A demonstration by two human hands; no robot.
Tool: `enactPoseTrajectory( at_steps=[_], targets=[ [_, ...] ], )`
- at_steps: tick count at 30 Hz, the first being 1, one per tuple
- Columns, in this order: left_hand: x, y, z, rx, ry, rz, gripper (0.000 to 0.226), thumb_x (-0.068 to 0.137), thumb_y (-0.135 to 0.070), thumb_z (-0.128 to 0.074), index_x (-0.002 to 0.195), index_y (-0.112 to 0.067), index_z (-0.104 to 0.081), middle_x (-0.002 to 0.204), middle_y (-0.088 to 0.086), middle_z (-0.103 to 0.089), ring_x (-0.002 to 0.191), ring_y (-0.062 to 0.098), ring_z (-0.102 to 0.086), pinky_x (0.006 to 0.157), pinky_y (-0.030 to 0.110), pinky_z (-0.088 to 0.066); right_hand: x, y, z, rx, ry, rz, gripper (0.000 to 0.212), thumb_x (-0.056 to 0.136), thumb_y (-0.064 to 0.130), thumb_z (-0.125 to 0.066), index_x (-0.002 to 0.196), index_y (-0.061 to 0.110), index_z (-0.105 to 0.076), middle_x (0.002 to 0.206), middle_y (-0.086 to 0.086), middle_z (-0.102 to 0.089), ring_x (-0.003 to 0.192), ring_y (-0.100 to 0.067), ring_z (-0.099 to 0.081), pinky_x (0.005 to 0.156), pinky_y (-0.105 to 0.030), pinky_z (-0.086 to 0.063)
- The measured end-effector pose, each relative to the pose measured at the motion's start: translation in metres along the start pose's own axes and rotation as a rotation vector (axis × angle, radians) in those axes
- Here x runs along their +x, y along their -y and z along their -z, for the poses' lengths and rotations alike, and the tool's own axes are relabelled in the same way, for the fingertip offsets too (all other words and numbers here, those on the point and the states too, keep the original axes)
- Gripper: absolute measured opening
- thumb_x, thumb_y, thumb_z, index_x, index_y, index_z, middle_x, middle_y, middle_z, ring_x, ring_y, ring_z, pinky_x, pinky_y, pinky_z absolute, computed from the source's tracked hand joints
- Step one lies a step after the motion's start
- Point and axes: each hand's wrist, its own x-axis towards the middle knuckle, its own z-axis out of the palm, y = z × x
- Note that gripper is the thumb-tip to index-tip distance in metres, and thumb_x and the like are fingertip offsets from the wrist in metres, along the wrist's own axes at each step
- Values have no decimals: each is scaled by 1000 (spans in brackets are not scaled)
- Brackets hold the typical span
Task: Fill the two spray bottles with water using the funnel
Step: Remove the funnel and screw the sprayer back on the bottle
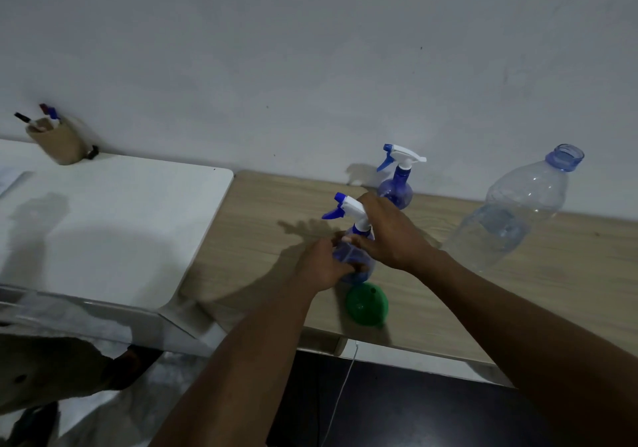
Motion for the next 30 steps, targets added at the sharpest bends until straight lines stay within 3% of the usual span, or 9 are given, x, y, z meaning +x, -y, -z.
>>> enactPoseTrajectory(
  at_steps=[6, 11, 13, 17, 19, 23, 30],
  targets=[
    [-2, -2, 2, -2, 7, 19, 59, 72, -33, -91, 121, -26, -60, 115, -4, -70, 109, 19, -66, 99, 43, -53, -3, -1, 2, 25, 14, 35, 49, 83, 29, -74, 122, 19, -46, 109, -3, -59, 91, -21, -57, 75, -40, -55],
    [0, 4, 0, 29, -6, 2, 71, 63, -50, -88, 126, -33, -60, 115, -8, -71, 108, 15, -66, 100, 47, -53, 1, 0, 1, -42, -27, 68, 53, 82, 48, -72, 120, 18, -49, 105, -1, -57, 87, -19, -51, 71, -34, -48],
    [2, 6, 0, 22, -21, 12, 79, 57, -57, -87, 127, -31, -60, 117, -8, -70, 108, 16, -67, 100, 47, -53, -1, -1, 1, -3, -16, 67, 47, 85, 36, -70, 122, 17, -48, 108, -2, -58, 89, -19, -54, 74, -38, -52],
    [2, 4, 0, 56, -17, 22, 61, 71, -36, -90, 124, -26, -60, 119, -3, -69, 109, 19, -65, 102, 48, -52, 2, 1, -1, 3, -11, 29, 46, 86, 28, -73, 124, 15, -49, 110, -6, -60, 89, -20, -55, 71, -31, -44],
    [3, 5, 0, 60, -31, 22, 59, 70, -38, -90, 121, -28, -61, 117, -4, -70, 107, 19, -67, 100, 48, -53, 2, 1, -1, -10, -15, 53, 46, 86, 29, -73, 124, 14, -49, 109, -7, -60, 89, -22, -54, 70, -31, -41],
    [5, 10, 0, 39, -30, 17, 68, 65, -40, -92, 126, -31, -61, 118, -6, -70, 108, 18, -67, 100, 48, -53, 0, 2, 3, 54, 43, 34, 42, 89, 26, -70, 122, 17, -45, 109, -4, -59, 88, -20, -57, 76, -39, -53],
    [4, 5, 3, 56, -10, 22, 48, 75, -25, -87, 114, -30, -60, 116, 1, -70, 105, 22, -67, 100, 47, -53, 2, 8, -3, 85, 8, -36, 42, 89, 28, -71, 121, 14, -46, 105, -4, -59, 85, -19, -56, 67, -27, -42]
  ],
)
